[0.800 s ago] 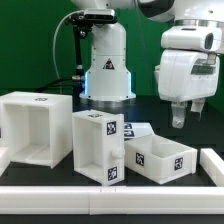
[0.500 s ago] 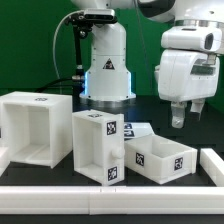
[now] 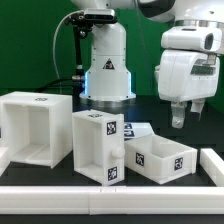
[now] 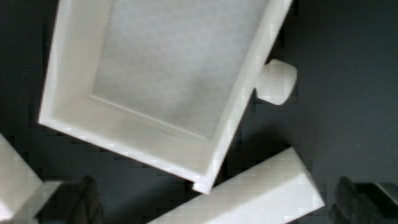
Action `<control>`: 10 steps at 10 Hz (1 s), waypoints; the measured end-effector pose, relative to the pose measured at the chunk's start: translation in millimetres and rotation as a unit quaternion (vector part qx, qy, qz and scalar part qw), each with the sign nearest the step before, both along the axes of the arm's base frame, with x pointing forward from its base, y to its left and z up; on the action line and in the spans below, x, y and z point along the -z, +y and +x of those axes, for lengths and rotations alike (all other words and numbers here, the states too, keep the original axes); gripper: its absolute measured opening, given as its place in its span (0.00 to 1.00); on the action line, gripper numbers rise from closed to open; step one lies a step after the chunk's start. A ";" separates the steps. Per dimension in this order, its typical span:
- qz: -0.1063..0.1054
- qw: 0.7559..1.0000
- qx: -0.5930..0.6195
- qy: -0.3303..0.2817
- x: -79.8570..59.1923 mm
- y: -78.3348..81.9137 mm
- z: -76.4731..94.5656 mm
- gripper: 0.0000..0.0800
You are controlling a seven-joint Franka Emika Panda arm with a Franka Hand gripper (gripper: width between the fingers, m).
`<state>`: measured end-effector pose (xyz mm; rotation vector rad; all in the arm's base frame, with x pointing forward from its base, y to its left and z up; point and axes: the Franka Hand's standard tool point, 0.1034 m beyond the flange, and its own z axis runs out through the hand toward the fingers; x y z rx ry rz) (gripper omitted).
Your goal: Assemble drawer
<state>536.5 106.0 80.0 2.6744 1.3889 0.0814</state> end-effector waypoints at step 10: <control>0.032 0.999 0.021 0.016 61.0 0.8 -13.7 0.55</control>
Offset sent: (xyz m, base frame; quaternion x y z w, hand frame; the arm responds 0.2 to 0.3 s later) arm -0.0067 -0.0019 -0.0539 -0.0202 0.0352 0.0275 0.9988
